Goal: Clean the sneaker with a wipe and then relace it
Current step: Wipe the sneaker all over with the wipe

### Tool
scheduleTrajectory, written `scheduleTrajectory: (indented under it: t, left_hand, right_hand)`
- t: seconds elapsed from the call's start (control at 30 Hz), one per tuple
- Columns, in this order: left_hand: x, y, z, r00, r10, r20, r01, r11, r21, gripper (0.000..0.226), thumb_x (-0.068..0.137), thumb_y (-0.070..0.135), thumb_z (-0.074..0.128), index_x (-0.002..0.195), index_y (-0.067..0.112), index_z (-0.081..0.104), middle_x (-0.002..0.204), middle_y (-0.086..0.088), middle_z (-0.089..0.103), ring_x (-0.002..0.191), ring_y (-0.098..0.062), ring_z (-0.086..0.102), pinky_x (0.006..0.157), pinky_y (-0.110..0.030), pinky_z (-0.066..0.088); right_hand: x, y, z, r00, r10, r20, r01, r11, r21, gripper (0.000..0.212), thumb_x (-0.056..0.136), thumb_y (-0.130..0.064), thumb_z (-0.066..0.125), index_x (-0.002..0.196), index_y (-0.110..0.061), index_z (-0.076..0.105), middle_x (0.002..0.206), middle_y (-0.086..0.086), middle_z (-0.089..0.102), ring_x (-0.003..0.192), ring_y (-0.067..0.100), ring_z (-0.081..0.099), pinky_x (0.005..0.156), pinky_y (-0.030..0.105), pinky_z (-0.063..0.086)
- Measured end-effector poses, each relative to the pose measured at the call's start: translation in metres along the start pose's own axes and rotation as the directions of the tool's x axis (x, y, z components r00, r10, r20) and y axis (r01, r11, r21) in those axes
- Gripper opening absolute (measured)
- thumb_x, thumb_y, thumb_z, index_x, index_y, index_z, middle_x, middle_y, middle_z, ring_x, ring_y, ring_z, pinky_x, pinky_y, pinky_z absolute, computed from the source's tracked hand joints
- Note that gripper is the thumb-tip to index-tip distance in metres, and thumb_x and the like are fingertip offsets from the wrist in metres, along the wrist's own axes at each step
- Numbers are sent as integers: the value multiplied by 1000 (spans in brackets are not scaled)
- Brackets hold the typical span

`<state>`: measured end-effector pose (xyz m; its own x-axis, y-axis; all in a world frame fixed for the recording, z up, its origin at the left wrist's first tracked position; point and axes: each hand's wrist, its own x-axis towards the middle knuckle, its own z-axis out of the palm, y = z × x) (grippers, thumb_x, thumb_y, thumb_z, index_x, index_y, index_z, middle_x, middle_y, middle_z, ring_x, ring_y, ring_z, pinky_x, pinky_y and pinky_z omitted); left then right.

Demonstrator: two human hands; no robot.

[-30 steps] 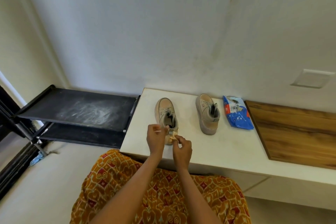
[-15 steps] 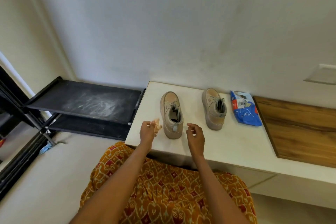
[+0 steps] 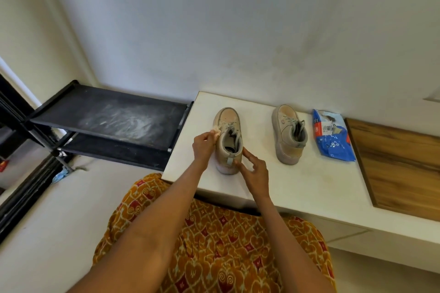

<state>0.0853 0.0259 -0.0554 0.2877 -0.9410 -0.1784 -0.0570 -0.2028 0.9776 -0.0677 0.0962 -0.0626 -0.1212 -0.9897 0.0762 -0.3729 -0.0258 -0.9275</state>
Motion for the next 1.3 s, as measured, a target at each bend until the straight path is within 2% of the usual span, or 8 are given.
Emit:
scheduleTrajectory:
  t: [0.13, 0.3, 0.5, 0.7, 0.9, 1.1, 1.23, 1.3]
  left_hand:
    - [3, -7, -12, 989, 69, 131, -81, 992, 93, 21, 92, 25, 59, 101, 10, 71, 91, -8, 71, 79, -15, 62, 74, -29, 52]
    - [1, -12, -16, 996, 51, 71, -66, 973, 222, 22, 87, 11, 64, 107, 4, 69, 100, -12, 71, 88, -18, 65, 76, -23, 50]
    - [-27, -20, -18, 998, 60, 14, -61, 984, 165, 25, 85, 6, 65, 109, 2, 68, 104, -10, 70, 93, -13, 63, 82, -18, 47]
    - [-59, -31, -14, 981, 191, -21, -182, 958, 221, 21, 83, 7, 68, 103, 2, 70, 99, -12, 71, 90, -14, 64, 84, -19, 47]
    - [-78, -41, -16, 963, 247, 104, -267, 922, 281, 17, 82, 10, 69, 98, 8, 73, 94, -6, 72, 87, -16, 65, 81, -22, 50]
    - [-63, -21, -31, 968, 134, -213, -98, 980, 172, 20, 85, 7, 65, 105, 5, 69, 108, -10, 65, 102, -21, 58, 84, -22, 44]
    - [-35, 4, -29, 981, 103, -165, -87, 991, 99, 21, 86, 8, 65, 106, 4, 67, 104, -8, 68, 90, -12, 59, 74, -16, 45]
    - [-18, 10, -21, 982, 72, -172, -60, 996, 72, 25, 84, 8, 67, 109, 7, 64, 103, -8, 68, 88, -13, 61, 74, -19, 50]
  right_hand:
    - [3, 12, 9, 999, 9, -53, -11, 999, -41, 46, 82, -34, 68, 126, -25, 59, 124, -7, 62, 115, 7, 52, 89, 21, 42]
    - [4, 17, 15, 995, 62, -77, -64, 998, -24, 46, 82, -42, 67, 126, -32, 59, 124, -10, 61, 118, 10, 51, 88, 23, 41]
    - [1, 15, 16, 995, 66, -80, -67, 998, -11, 48, 81, -50, 66, 125, -34, 59, 123, -11, 62, 119, 9, 51, 90, 27, 45]
    - [-2, 6, 18, 992, 76, -104, -79, 996, -30, 46, 81, -42, 67, 125, -30, 60, 122, -9, 63, 119, 13, 52, 90, 31, 47]
    - [-9, -6, 17, 988, 102, -117, -104, 994, -15, 43, 85, -35, 66, 125, -23, 61, 123, -3, 64, 118, 14, 55, 93, 30, 47]
    - [-13, -16, 7, 987, 124, -107, -130, 990, -52, 42, 89, -26, 60, 131, -27, 54, 127, 1, 57, 124, 18, 45, 96, 28, 39]
    - [-9, -36, 6, 982, 91, -166, -114, 985, -133, 35, 97, -26, 45, 131, -28, 52, 131, -2, 52, 126, 15, 38, 93, 23, 32]
    - [-2, -48, 10, 984, 75, -162, -108, 973, -203, 35, 98, -30, 42, 131, -24, 53, 132, 0, 54, 125, 17, 39, 91, 25, 34]
